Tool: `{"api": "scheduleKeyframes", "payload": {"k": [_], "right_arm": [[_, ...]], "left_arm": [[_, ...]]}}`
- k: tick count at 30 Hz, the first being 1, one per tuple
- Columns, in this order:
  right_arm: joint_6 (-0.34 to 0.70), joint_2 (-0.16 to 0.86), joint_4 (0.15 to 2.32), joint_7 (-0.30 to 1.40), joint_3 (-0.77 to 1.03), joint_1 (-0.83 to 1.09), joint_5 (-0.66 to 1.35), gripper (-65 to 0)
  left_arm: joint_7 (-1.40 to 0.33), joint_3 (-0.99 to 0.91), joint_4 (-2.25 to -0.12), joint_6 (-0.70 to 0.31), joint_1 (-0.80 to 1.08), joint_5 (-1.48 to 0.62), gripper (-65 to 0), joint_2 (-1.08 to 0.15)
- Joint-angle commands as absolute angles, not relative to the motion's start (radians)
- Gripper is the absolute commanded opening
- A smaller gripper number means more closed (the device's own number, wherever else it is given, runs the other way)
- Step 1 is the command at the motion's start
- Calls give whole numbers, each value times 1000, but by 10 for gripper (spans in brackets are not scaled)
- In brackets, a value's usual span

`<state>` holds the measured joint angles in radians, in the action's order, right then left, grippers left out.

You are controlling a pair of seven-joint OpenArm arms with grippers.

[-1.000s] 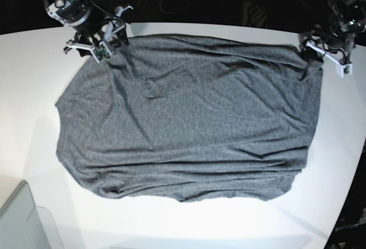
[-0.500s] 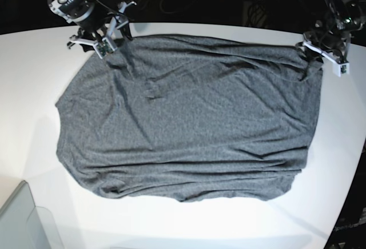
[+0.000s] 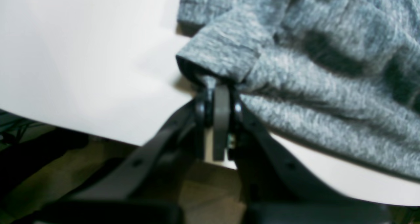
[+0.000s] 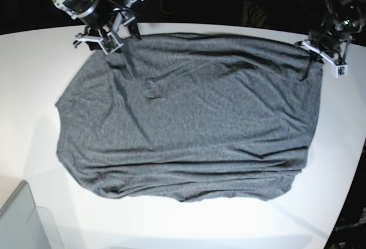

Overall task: Layout the t-shirt on the table in an organized manner, then fold the t-shirt properly
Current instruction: 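Regrip the shoulder edge with both grippers, adjusting the hold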

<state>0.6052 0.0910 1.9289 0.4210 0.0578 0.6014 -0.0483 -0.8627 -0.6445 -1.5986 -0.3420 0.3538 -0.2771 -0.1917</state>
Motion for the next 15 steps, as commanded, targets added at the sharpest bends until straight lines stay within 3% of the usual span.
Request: {"api": "scheduleKeyframes", "payload": {"k": [1,15], "right_arm": [[599,94,1929,398,61,590,-39,-302],[596,99,1790,398,85,530,-41,-306]], "left_arm": [[-891,-650,-1603,-340,358,-254,-650,-202],[-889,-651,-1603,-340,358,-254,-650,-205]]}}
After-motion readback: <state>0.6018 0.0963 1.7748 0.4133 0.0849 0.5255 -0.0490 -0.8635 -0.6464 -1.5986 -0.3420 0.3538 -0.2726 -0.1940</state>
